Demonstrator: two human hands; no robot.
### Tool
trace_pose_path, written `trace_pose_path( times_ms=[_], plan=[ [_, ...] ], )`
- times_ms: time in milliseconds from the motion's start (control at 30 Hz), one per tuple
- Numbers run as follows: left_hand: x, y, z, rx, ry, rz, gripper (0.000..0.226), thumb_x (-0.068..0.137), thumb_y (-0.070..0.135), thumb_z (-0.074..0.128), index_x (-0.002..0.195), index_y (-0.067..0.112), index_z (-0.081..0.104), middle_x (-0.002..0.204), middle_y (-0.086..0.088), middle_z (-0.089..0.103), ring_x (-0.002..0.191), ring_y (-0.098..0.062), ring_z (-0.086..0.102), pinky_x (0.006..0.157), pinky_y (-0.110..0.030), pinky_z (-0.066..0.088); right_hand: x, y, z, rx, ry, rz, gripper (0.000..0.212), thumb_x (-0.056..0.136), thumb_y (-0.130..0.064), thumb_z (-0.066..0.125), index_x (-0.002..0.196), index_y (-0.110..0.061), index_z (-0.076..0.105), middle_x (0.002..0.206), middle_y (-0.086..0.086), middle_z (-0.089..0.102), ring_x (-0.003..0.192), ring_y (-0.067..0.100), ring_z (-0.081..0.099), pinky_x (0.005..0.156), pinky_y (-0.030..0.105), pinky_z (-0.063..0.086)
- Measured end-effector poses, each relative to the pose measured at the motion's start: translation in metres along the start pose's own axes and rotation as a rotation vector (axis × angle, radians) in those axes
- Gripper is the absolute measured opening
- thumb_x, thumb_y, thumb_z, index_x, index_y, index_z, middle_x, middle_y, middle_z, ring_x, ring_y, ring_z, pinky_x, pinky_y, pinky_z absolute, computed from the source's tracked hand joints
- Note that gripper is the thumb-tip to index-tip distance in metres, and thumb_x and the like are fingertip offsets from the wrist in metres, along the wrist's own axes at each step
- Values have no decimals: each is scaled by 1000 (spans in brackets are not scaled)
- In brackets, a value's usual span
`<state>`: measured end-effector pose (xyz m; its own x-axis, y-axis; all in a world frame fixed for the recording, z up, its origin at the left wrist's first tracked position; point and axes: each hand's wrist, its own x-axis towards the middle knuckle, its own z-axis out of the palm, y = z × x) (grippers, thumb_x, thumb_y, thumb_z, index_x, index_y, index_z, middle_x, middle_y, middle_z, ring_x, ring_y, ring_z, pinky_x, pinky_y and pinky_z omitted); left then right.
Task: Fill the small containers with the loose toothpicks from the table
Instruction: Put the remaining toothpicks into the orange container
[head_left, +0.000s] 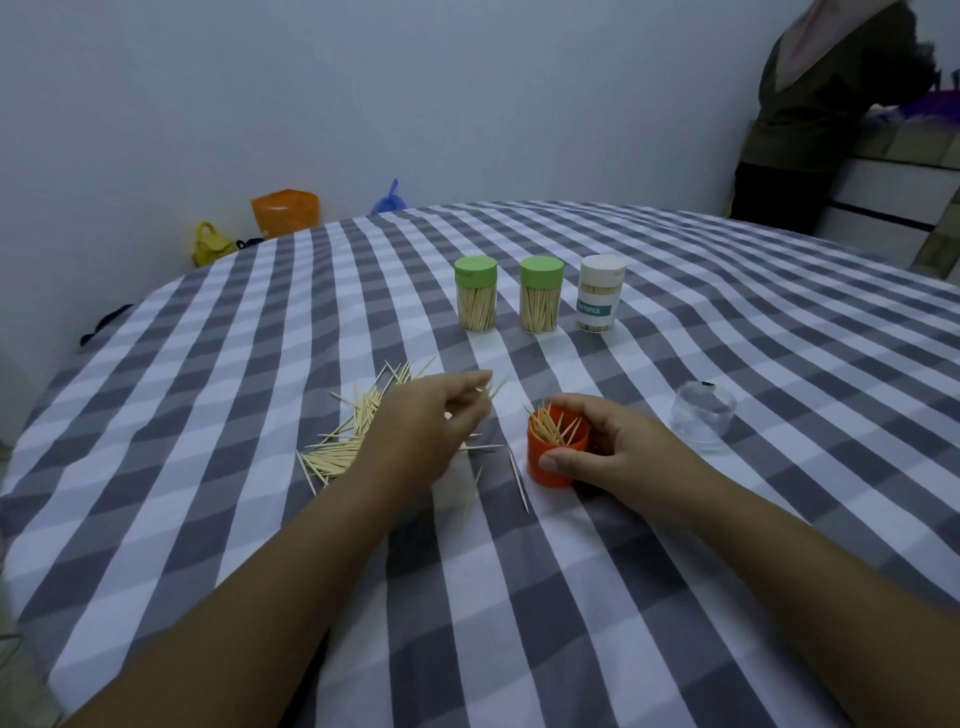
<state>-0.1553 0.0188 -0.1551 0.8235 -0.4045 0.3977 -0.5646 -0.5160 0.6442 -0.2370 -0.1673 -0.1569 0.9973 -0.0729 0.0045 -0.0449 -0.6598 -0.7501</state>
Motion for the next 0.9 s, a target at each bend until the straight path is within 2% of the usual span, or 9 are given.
trace_pose_path(
  times_ms=[67, 167, 300, 400, 500, 600, 700, 833, 900],
  plan=[
    [1, 2, 0, -311, 75, -119, 34, 86, 13, 66, 120, 12, 64, 95, 7, 70, 86, 1, 66, 79, -12, 52, -1, -3, 2, -22, 2, -11, 66, 83, -37, 66, 141, -35, 35, 144, -6, 41, 120, 8, 43, 93, 18, 40],
    [1, 12, -2, -735, 158, -256, 22, 83, 11, 69, 105, 11, 69, 85, 4, 74, 81, -4, 70, 69, -11, 52, -1, -5, 4, -43, -3, -13, 65, 85, -38, 64, 142, -37, 33, 145, -7, 39, 116, 5, 40, 88, 15, 37],
    [-1, 18, 3, -960, 185, -292, 26, 72, 24, 71, 97, 16, 71, 91, -5, 75, 90, -17, 70, 81, -23, 54, -2, -5, 6, -28, -3, -12, 66, 85, -38, 64, 142, -37, 32, 146, -7, 38, 124, 10, 41, 90, 18, 37],
    [-2, 23, 11, -969, 126, -295, 32, 68, 26, 72, 98, 13, 71, 92, -4, 74, 95, -15, 69, 85, -26, 53, -1, -3, 7, 3, 7, -41, 66, 84, -37, 66, 142, -34, 34, 143, -6, 42, 118, 7, 43, 93, 18, 39],
    [-5, 28, 19, -910, 43, -303, 25, 77, 15, 71, 101, 6, 71, 87, 10, 75, 89, 2, 68, 77, -18, 55, 0, -2, 8, 24, 18, -66, 66, 83, -36, 67, 141, -32, 36, 140, -6, 45, 115, 5, 44, 92, 18, 39],
    [-6, 28, 22, -874, 8, -291, 21, 81, 12, 70, 102, 9, 71, 85, 12, 74, 87, 4, 67, 68, -11, 51, 0, -1, 8, 25, 19, -74, 65, 84, -36, 66, 141, -32, 35, 138, -7, 46, 114, 4, 44, 89, 16, 38],
    [-6, 27, 20, -817, -8, -268, 21, 82, 14, 69, 103, 12, 71, 84, 17, 73, 86, 10, 65, 67, -6, 49, -1, -1, 7, 22, 20, -75, 66, 83, -37, 66, 141, -33, 35, 140, -7, 45, 118, 7, 45, 94, 18, 39],
    [-4, 24, 17, -738, 9, -240, 17, 87, 19, 64, 101, 14, 71, 92, 12, 70, 85, 11, 63, 69, -4, 47, -1, -3, 3, -5, -2, -63, 67, 83, -37, 67, 142, -33, 35, 141, -9, 43, 123, 8, 43, 99, 21, 40],
    [-3, 18, 15, -612, 63, -231, 12, 92, 19, 58, 95, 20, 69, 89, 8, 69, 81, 4, 63, 70, -8, 47, 0, -1, -1, -5, -6, -45, 67, 81, -37, 69, 140, -34, 38, 141, -8, 45, 124, 10, 46, 103, 26, 41]
  ],
)
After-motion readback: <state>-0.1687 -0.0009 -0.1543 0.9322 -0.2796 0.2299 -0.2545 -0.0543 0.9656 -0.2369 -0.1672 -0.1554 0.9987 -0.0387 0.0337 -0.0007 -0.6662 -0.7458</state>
